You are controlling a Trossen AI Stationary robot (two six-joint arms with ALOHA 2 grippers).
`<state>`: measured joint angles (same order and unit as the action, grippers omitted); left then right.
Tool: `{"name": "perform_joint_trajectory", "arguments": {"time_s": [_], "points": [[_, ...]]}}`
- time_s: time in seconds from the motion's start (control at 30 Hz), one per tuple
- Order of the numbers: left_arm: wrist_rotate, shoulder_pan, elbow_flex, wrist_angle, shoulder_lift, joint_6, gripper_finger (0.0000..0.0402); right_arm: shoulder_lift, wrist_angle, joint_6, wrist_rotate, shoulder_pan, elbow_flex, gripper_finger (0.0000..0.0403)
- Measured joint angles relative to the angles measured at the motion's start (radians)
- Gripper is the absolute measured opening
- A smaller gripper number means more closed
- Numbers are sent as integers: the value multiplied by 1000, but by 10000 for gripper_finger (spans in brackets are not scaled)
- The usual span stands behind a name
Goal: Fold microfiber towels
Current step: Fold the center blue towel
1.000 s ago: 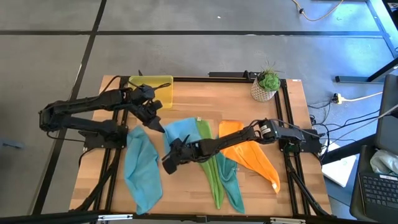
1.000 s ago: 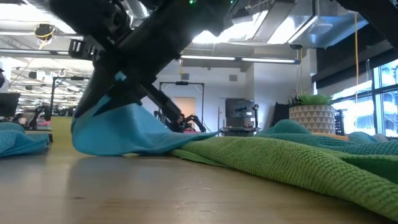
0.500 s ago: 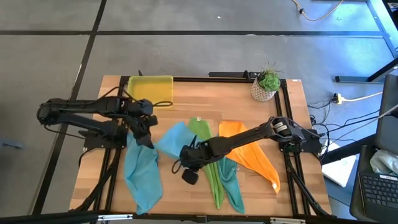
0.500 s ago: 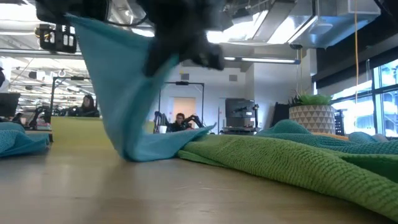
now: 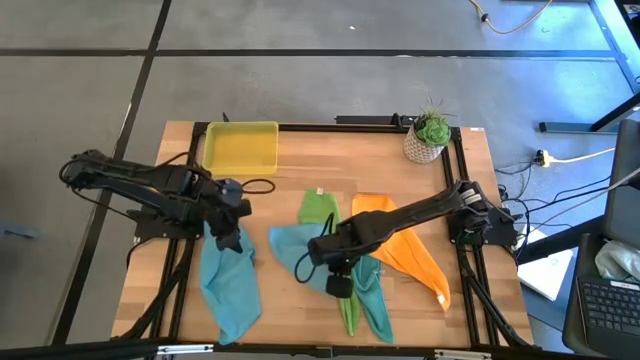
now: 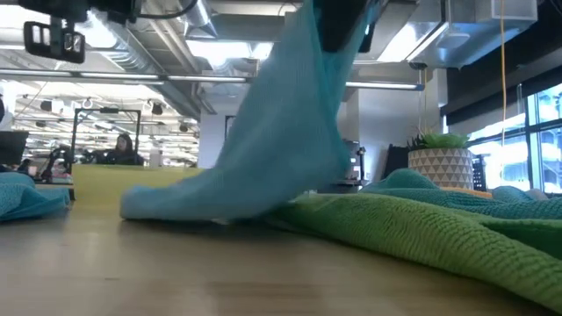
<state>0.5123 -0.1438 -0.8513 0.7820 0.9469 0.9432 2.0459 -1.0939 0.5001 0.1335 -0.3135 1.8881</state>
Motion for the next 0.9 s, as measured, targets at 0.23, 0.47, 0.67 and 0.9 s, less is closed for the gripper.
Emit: {"name": "perform_joint_trajectory", "arguments": {"time_s": [0.23, 0.47, 0.67, 0.9], "points": [[-292, -67, 1, -275, 0, 43, 0, 2, -7, -108, -2, 2, 0, 8], [-771, -224, 0, -537, 8, -208, 0, 5, -5, -207, -9, 35, 0, 8], [-933, -373, 1, -585, 31, -272, 0, 5, 16, -195, -28, 99, 0, 8], [-981, -453, 2, -590, 36, -172, 0, 6, 63, -139, 67, 164, 0, 8]]}}
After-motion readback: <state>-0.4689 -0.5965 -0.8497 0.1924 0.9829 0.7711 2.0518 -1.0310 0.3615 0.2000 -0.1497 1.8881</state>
